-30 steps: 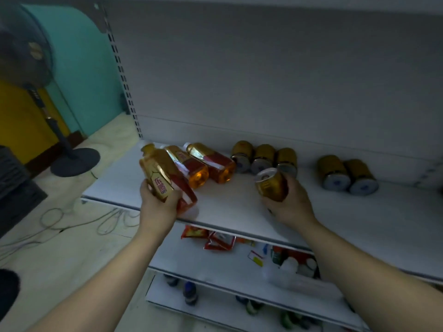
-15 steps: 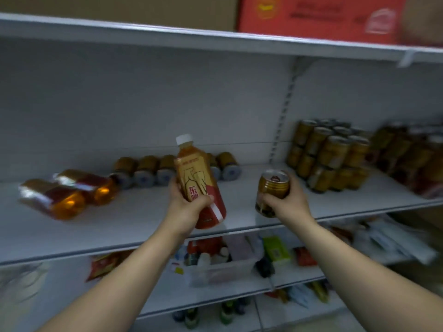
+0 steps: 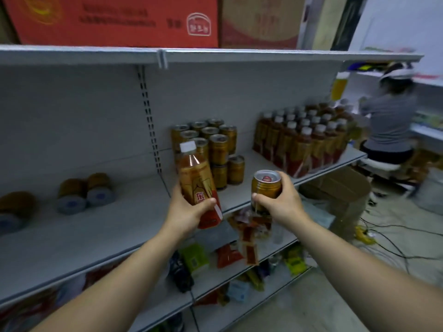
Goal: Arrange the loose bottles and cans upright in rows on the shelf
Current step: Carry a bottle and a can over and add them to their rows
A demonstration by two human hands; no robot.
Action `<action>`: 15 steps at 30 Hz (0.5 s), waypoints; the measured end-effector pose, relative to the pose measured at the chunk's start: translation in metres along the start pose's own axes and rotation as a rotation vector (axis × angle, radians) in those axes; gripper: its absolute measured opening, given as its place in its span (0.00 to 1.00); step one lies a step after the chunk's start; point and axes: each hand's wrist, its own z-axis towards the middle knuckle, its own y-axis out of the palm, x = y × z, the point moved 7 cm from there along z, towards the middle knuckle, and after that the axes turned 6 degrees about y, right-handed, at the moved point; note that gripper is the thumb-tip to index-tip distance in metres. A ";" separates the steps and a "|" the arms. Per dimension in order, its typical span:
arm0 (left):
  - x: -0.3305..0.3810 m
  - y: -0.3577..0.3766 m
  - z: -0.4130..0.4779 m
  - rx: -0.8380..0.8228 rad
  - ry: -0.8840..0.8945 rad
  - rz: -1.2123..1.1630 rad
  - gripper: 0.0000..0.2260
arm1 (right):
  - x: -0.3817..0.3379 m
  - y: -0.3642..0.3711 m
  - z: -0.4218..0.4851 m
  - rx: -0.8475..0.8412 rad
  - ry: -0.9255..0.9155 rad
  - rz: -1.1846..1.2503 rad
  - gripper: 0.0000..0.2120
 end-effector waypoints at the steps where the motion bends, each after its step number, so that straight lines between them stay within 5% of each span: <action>1: -0.001 0.007 0.005 -0.005 0.005 0.005 0.29 | 0.003 -0.004 0.007 0.002 0.002 0.002 0.35; 10: -0.026 0.020 0.057 0.079 0.036 0.141 0.32 | -0.006 0.024 0.092 -0.061 -0.027 0.053 0.41; 15: -0.038 0.024 0.072 0.129 0.088 0.174 0.35 | -0.031 0.046 0.137 -0.151 -0.109 0.129 0.34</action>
